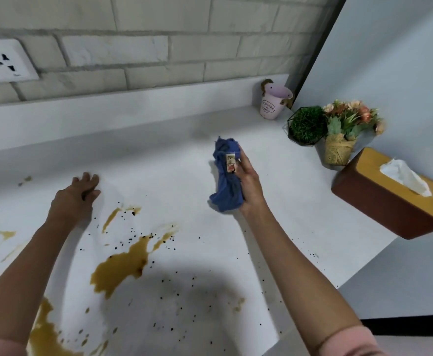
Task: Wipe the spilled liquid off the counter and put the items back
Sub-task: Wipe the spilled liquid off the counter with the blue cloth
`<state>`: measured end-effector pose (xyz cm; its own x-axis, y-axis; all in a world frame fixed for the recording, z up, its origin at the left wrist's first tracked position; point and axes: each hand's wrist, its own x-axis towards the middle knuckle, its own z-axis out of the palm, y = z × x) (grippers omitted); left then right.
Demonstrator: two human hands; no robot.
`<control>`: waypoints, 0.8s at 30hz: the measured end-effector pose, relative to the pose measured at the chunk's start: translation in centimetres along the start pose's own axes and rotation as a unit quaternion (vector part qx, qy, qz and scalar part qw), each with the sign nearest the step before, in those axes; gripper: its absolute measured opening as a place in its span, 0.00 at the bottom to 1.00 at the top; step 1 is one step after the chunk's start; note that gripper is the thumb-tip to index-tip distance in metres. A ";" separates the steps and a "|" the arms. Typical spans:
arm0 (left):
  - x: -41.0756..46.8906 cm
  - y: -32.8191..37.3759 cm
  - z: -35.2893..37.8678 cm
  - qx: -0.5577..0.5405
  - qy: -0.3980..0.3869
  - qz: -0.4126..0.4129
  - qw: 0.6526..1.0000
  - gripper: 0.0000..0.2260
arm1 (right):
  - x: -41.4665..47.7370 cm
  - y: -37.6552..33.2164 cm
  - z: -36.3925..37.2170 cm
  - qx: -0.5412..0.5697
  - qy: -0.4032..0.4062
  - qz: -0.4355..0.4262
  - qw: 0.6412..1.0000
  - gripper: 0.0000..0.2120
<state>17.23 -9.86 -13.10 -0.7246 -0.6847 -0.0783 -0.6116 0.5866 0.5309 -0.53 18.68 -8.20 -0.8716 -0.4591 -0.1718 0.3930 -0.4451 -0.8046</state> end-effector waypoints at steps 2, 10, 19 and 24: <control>0.0 0.0 0.0 0.005 -0.002 0.003 1.000 0.19 | 0.5 0.2 -1.6 -0.120 0.024 -0.046 0.991 0.23; 0.2 -0.6 0.2 -0.013 -0.001 0.003 1.000 0.19 | 0.1 0.1 -7.9 -0.704 -0.083 -0.172 0.684 0.18; 1.0 -1.1 1.0 0.005 0.004 0.000 1.000 0.19 | 0.9 4.8 -3.7 -0.817 -0.058 -0.206 0.536 0.22; 1.3 -1.4 1.5 -0.050 -0.002 0.003 0.999 0.19 | -2.0 5.9 -4.6 -0.788 -0.125 -0.216 0.563 0.26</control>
<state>16.68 -10.92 -15.22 -0.7301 -0.6789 -0.0784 -0.5724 0.5449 0.6127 2.14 20.50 -15.26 -0.6399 -0.7514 0.1609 -0.7598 0.5872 -0.2791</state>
